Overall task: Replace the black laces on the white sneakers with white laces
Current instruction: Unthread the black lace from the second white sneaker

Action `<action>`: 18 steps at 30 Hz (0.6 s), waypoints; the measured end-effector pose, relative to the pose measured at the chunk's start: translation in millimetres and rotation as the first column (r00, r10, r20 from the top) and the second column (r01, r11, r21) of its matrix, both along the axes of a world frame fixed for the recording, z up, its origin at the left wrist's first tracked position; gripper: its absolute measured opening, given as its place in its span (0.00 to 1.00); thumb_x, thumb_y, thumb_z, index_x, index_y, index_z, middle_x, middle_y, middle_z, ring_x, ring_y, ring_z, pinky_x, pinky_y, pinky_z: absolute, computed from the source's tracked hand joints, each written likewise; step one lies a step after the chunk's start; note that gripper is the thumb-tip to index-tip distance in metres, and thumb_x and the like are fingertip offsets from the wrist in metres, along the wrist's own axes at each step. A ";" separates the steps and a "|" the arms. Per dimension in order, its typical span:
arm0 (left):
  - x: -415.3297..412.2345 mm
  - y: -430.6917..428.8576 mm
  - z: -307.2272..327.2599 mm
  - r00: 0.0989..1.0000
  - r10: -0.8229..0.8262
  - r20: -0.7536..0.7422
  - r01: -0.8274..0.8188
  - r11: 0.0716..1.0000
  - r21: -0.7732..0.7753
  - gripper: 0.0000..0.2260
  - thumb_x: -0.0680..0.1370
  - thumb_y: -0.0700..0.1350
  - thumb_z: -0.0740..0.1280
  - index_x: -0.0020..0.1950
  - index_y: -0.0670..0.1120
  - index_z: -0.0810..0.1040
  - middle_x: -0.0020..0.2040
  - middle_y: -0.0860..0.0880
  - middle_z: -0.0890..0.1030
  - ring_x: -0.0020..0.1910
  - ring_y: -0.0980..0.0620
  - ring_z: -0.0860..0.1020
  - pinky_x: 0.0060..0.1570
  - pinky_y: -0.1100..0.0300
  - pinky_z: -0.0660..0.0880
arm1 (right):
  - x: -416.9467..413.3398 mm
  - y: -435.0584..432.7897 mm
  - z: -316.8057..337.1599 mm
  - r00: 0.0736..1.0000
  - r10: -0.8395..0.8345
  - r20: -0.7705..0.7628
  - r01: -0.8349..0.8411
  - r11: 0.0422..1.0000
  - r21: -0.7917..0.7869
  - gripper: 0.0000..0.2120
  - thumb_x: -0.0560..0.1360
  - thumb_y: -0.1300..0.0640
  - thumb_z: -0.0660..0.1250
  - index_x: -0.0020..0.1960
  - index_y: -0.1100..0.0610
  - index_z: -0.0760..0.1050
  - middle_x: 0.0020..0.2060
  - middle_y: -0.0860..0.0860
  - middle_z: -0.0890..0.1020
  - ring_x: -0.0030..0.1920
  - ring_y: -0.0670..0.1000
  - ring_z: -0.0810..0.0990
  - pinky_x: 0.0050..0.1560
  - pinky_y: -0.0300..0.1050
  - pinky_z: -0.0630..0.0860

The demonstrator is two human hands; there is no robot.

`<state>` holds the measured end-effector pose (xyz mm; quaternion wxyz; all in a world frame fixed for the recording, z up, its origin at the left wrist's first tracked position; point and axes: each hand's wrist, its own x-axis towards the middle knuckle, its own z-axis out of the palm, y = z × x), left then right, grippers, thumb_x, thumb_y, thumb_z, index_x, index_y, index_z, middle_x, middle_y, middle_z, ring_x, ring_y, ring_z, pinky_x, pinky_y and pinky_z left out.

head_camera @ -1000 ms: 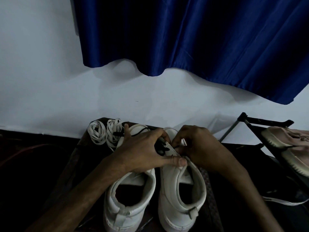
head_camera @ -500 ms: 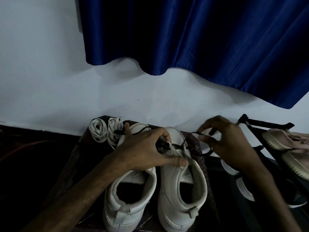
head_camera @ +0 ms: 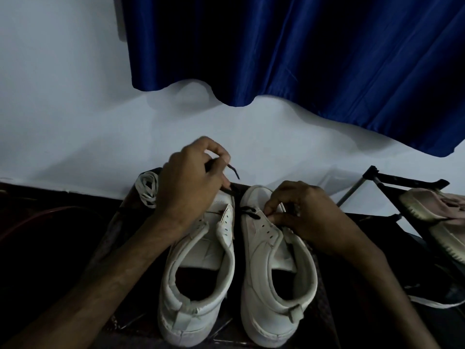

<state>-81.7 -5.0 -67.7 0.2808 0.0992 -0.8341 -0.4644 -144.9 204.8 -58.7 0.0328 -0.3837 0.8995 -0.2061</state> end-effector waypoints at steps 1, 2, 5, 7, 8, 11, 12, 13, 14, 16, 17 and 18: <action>1.3 -2.1 1.5 0.999 0.001 -0.034 0.001 0.998 0.061 0.02 0.80 0.47 0.67 0.49 0.50 0.79 0.27 0.55 0.81 0.27 0.61 0.79 0.37 0.55 0.79 | -0.3 -1.1 -0.6 1.000 0.003 -0.001 -0.003 1.000 0.006 0.09 0.70 0.56 0.76 0.41 0.42 0.81 0.42 0.38 0.78 0.40 0.38 0.74 0.45 0.46 0.71; 3.6 -3.0 4.7 0.996 -0.025 -0.080 0.037 0.987 0.157 0.03 0.81 0.47 0.66 0.50 0.49 0.78 0.25 0.53 0.79 0.24 0.57 0.77 0.35 0.52 0.79 | -0.8 -2.0 -1.3 1.000 0.007 -0.004 -0.007 1.000 0.009 0.10 0.70 0.56 0.76 0.40 0.42 0.79 0.42 0.38 0.78 0.39 0.37 0.73 0.46 0.47 0.72; 13.0 -3.0 21.6 0.963 -0.170 -0.210 0.237 0.905 0.353 0.07 0.82 0.45 0.63 0.53 0.44 0.79 0.21 0.50 0.72 0.20 0.53 0.70 0.29 0.47 0.76 | -1.9 -4.7 -3.2 0.999 0.030 -0.015 -0.029 0.999 0.022 0.15 0.71 0.57 0.74 0.38 0.38 0.74 0.41 0.38 0.77 0.39 0.36 0.71 0.48 0.52 0.73; 14.8 -4.6 28.5 0.950 -0.274 -0.150 0.300 0.933 0.197 0.08 0.82 0.48 0.63 0.51 0.46 0.80 0.23 0.50 0.76 0.21 0.52 0.72 0.27 0.55 0.74 | -1.2 -4.4 -3.8 0.998 0.045 -0.037 -0.044 0.998 0.035 0.16 0.72 0.57 0.72 0.38 0.38 0.71 0.42 0.38 0.75 0.39 0.35 0.70 0.48 0.52 0.72; 14.1 -6.2 27.8 0.959 -0.277 -0.054 0.279 0.960 0.032 0.09 0.82 0.51 0.62 0.49 0.49 0.80 0.26 0.51 0.79 0.23 0.53 0.75 0.29 0.57 0.73 | -0.6 -3.1 -3.9 0.997 0.048 -0.065 -0.045 0.998 0.042 0.15 0.73 0.57 0.71 0.39 0.39 0.70 0.42 0.38 0.74 0.40 0.36 0.70 0.48 0.52 0.72; 15.6 -8.0 20.7 0.976 0.050 0.213 0.089 0.799 -0.595 0.15 0.80 0.62 0.57 0.54 0.55 0.77 0.45 0.55 0.83 0.43 0.53 0.80 0.41 0.57 0.72 | 1.0 5.1 -4.7 0.984 0.031 -0.177 -0.015 0.996 0.092 0.13 0.74 0.60 0.67 0.40 0.44 0.68 0.43 0.41 0.73 0.42 0.40 0.70 0.46 0.51 0.70; 15.7 -5.1 17.7 0.965 0.124 0.230 0.070 0.725 -0.685 0.17 0.80 0.63 0.55 0.58 0.56 0.76 0.54 0.53 0.80 0.52 0.51 0.77 0.44 0.55 0.71 | 0.0 8.3 -5.1 0.980 0.020 -0.198 0.000 0.995 0.097 0.13 0.74 0.61 0.65 0.40 0.44 0.67 0.43 0.42 0.72 0.41 0.40 0.70 0.44 0.50 0.69; 15.7 0.1 15.9 0.964 0.128 0.231 0.077 0.701 -0.709 0.20 0.78 0.65 0.55 0.61 0.56 0.75 0.62 0.51 0.75 0.59 0.50 0.74 0.48 0.52 0.71 | -1.6 10.9 -5.8 0.979 0.011 -0.203 0.008 0.996 0.091 0.14 0.74 0.62 0.65 0.41 0.44 0.66 0.43 0.42 0.71 0.41 0.39 0.70 0.43 0.49 0.68; 14.6 6.0 13.7 0.971 0.070 0.228 0.113 0.706 -0.699 0.22 0.77 0.66 0.56 0.63 0.56 0.75 0.67 0.50 0.70 0.63 0.49 0.70 0.52 0.50 0.71 | -3.4 12.1 -6.7 0.981 0.011 -0.195 0.004 0.997 0.077 0.14 0.74 0.63 0.64 0.41 0.44 0.66 0.43 0.42 0.71 0.40 0.39 0.70 0.42 0.49 0.68; 10.9 16.4 10.8 0.948 -0.176 0.264 0.300 0.766 -0.568 0.24 0.74 0.69 0.60 0.63 0.58 0.75 0.71 0.55 0.66 0.68 0.54 0.67 0.61 0.51 0.69 | -6.4 12.3 -9.9 0.990 0.032 -0.140 -0.029 0.999 0.020 0.12 0.74 0.63 0.64 0.43 0.45 0.68 0.42 0.43 0.72 0.40 0.41 0.72 0.42 0.50 0.71; 8.4 20.7 9.1 0.903 -0.314 0.294 0.417 0.807 -0.418 0.24 0.72 0.70 0.63 0.62 0.60 0.75 0.70 0.58 0.69 0.67 0.57 0.68 0.64 0.52 0.69 | -6.7 11.7 -10.7 0.995 0.048 -0.092 -0.051 0.998 -0.028 0.09 0.73 0.62 0.63 0.43 0.47 0.70 0.42 0.43 0.73 0.41 0.43 0.73 0.42 0.48 0.72; 5.9 23.9 6.9 0.852 -0.420 0.312 0.502 0.825 -0.261 0.24 0.69 0.71 0.67 0.61 0.61 0.74 0.65 0.61 0.73 0.65 0.60 0.72 0.64 0.52 0.71 | -5.9 10.5 -11.2 0.997 0.066 -0.038 -0.069 0.994 -0.081 0.06 0.72 0.62 0.63 0.44 0.50 0.72 0.41 0.44 0.74 0.41 0.45 0.74 0.43 0.44 0.72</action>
